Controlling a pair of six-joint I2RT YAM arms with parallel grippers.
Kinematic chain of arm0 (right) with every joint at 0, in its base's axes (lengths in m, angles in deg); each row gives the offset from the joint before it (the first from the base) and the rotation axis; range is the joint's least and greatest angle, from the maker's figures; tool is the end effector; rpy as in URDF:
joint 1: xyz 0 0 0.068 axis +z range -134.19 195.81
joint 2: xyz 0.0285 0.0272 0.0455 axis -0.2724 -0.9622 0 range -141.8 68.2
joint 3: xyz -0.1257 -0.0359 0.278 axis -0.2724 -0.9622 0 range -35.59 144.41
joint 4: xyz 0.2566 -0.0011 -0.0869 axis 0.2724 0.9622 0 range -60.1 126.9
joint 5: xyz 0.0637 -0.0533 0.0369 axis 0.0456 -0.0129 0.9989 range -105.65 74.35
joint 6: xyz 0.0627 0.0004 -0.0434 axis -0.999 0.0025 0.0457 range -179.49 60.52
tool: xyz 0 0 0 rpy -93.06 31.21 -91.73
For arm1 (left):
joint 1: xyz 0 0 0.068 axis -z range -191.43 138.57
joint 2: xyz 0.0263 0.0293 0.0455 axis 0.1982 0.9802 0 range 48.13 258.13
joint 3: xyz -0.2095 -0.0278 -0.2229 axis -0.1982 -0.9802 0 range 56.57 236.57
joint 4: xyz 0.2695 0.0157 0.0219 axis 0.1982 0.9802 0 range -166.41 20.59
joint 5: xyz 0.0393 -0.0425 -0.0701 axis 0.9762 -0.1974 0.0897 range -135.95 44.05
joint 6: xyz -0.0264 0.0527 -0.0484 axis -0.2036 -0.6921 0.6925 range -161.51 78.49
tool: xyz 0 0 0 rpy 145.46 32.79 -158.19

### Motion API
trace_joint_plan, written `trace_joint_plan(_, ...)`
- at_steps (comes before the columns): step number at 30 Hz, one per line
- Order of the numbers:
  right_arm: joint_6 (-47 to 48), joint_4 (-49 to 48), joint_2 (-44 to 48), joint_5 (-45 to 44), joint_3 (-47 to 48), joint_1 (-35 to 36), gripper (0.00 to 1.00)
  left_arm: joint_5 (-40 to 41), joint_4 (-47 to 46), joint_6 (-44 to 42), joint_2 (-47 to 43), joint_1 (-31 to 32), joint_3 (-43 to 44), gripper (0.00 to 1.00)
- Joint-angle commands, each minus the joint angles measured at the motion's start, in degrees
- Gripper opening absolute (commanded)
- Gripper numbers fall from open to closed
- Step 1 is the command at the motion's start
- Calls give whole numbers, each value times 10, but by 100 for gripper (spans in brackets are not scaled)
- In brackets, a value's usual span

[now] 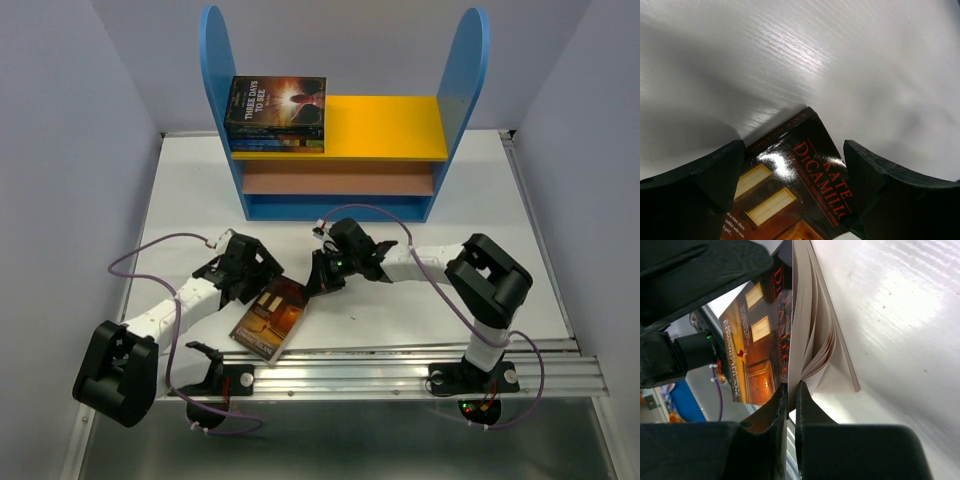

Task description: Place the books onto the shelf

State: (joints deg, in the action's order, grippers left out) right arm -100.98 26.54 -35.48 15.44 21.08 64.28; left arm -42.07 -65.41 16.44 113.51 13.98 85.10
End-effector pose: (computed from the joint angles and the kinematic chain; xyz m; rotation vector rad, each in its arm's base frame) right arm 0.2416 0.3233 0.1695 -0.4722 2.6036 1.3118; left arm 0.2080 -0.0939 0.1780 -0.7284 2.3800 -0.5747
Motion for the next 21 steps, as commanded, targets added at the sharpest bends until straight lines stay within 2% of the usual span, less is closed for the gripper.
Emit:
trace_joint_plan(1, 47, -1, 32, -42, 21, 6, 1, -11, -15, -34, -40, 2, 5, 96)
trace_joint_plan(2, 61, 0, 50, -44, 21, 6, 1, -25, -33, -45, -56, 2, 5, 99)
trace_joint_plan(6, 160, 26, 105, -57, 29, 6, 1, -72, -87, -97, -108, 1, 1, 99)
trace_joint_plan(13, 257, 126, 181, -59, 75, -12, 1, -61, -106, -156, -169, 1, 6, 99)
trace_joint_plan(18, 298, 194, 224, -86, 128, -12, 1, -97, -204, -203, -226, 0, -21, 99)
trace_joint_plan(21, 313, 228, 251, -105, 157, -17, 1, -174, -306, -238, -301, 0, -69, 99)
